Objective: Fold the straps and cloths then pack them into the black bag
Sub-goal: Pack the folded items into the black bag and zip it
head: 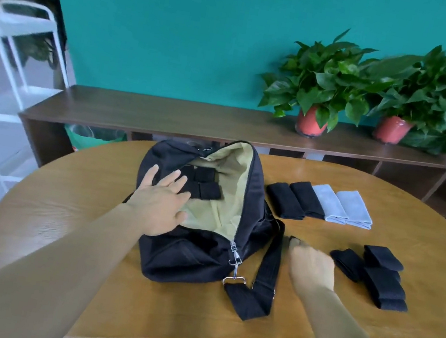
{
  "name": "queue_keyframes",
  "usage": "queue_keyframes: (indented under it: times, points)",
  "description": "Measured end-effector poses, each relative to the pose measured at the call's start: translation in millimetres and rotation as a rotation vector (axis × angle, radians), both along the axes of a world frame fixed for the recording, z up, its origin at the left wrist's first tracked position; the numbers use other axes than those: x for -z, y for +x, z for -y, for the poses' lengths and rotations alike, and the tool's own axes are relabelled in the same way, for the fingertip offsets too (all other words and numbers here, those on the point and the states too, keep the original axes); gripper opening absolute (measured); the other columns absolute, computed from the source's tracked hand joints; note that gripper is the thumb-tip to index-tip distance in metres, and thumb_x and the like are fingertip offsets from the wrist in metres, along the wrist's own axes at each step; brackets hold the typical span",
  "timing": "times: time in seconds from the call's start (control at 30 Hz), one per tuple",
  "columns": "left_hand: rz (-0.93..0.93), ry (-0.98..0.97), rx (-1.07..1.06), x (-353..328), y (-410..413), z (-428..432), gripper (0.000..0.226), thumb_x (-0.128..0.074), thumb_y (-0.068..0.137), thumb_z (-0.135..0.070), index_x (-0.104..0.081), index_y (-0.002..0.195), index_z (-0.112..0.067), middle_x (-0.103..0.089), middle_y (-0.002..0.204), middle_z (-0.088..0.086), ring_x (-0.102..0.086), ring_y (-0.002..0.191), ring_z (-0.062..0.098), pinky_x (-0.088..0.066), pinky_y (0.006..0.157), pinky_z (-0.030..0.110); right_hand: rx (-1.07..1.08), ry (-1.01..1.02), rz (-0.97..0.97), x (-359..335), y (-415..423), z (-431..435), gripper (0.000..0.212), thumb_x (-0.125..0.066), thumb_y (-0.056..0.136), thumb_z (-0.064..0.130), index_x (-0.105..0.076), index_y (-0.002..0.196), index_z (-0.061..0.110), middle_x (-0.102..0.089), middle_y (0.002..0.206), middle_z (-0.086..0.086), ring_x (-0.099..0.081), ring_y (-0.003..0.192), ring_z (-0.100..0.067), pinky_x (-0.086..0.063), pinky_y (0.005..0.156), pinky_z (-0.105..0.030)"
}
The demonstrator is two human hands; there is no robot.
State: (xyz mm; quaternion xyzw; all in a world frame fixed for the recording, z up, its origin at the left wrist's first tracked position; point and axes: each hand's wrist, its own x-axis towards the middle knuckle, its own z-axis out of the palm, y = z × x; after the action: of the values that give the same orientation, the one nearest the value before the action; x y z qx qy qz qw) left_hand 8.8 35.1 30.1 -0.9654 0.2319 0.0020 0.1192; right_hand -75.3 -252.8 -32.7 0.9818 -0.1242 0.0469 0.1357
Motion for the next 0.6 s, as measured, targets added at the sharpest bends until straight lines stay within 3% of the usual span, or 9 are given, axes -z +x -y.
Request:
queue_keyframes:
  times: [0.07, 0.13, 0.2, 0.27, 0.37, 0.43, 0.5, 0.6]
  points:
    - [0.004, -0.007, -0.008, -0.2, 5.3, -4.2, 0.051, -0.027, 0.1, -0.042, -0.028, 0.149, -0.025, 0.002, 0.162, 0.005, 0.011, 0.147, 0.018, 0.012, 0.115, 0.054, 0.02, -0.034, 0.101, -10.0, -1.3, -2.7, 0.029, -0.063, 0.083, 0.008, -0.056, 0.11, 0.014, -0.065, 0.099, 0.001, -0.066, 0.084, -0.018, -0.032, 0.053, -0.026]
    - [0.004, -0.013, -0.015, -0.4, 11.5, -7.1, 0.051, -0.027, 0.1, -0.041, -0.029, 0.149, -0.024, 0.003, 0.162, 0.005, 0.012, 0.147, 0.018, 0.012, 0.115, 0.054, -0.043, -0.032, 0.275, -17.2, 4.0, -1.7, 0.03, -0.078, 0.058, -0.004, -0.061, 0.08, 0.007, -0.062, 0.07, -0.004, -0.062, 0.056, -0.022, -0.023, 0.045, -0.023]
    - [0.002, -0.018, -0.021, -0.4, 18.4, -9.2, 0.052, -0.028, 0.1, -0.041, -0.03, 0.148, -0.022, 0.003, 0.161, 0.004, 0.013, 0.147, 0.018, 0.012, 0.115, 0.054, -0.144, -0.015, 0.526, -30.7, 9.9, -4.8, 0.025, -0.07, 0.054, -0.014, -0.059, 0.068, 0.004, -0.059, 0.06, -0.007, -0.058, 0.046, -0.025, -0.021, 0.044, -0.02]
    - [0.004, -0.025, -0.026, 0.4, 25.3, -11.1, 0.052, -0.031, 0.099, -0.042, -0.034, 0.147, -0.02, 0.007, 0.161, 0.005, 0.016, 0.146, 0.018, 0.013, 0.114, 0.053, -0.255, -0.021, 0.694, -46.9, 17.3, -13.0, 0.018, -0.057, 0.065, -0.006, -0.065, 0.078, 0.002, -0.069, 0.075, -0.008, -0.066, 0.056, -0.025, -0.029, 0.042, -0.019]
    - [0.024, -0.058, -0.035, 2.3, 36.5, -15.0, 0.05, -0.039, 0.095, -0.041, -0.043, 0.14, -0.02, 0.017, 0.159, 0.008, 0.022, 0.145, 0.019, 0.014, 0.113, 0.053, -0.424, 0.032, 0.843, -63.0, 38.4, -41.3, 0.023, -0.056, 0.072, -0.001, -0.068, 0.091, 0.004, -0.072, 0.094, -0.008, -0.071, 0.08, -0.021, -0.044, 0.049, -0.021]
    - [0.027, -0.059, -0.055, 2.2, 43.2, -20.3, 0.055, -0.042, 0.094, -0.042, -0.037, 0.145, -0.022, 0.021, 0.158, 0.009, 0.024, 0.144, 0.021, 0.015, 0.113, 0.054, -0.529, 0.054, 0.852, -64.4, 55.0, -67.6, 0.025, -0.058, 0.075, -0.001, -0.069, 0.097, 0.006, -0.072, 0.101, -0.007, -0.07, 0.09, -0.018, -0.05, 0.056, -0.024]
    - [0.021, -0.053, -0.083, 2.2, 49.9, -26.8, 0.063, -0.042, 0.094, -0.043, -0.025, 0.15, -0.02, 0.022, 0.158, 0.01, 0.025, 0.144, 0.021, 0.016, 0.112, 0.054, -0.603, 0.051, 0.829, -58.8, 73.7, -93.3, 0.027, -0.055, 0.076, -0.003, -0.069, 0.097, 0.007, -0.072, 0.099, -0.006, -0.07, 0.086, -0.016, -0.049, 0.055, -0.025]
    - [0.023, -0.078, -0.102, 2.8, 57.6, -33.8, 0.074, -0.042, 0.093, -0.043, -0.009, 0.154, -0.017, 0.018, 0.159, 0.005, 0.024, 0.144, 0.02, 0.019, 0.11, 0.055, -0.655, 0.071, 0.73, -45.8, 102.2, -124.9, 0.04, -0.04, 0.072, 0.002, -0.071, 0.097, 0.004, -0.072, 0.1, -0.011, -0.07, 0.09, -0.021, -0.051, 0.054, -0.025]
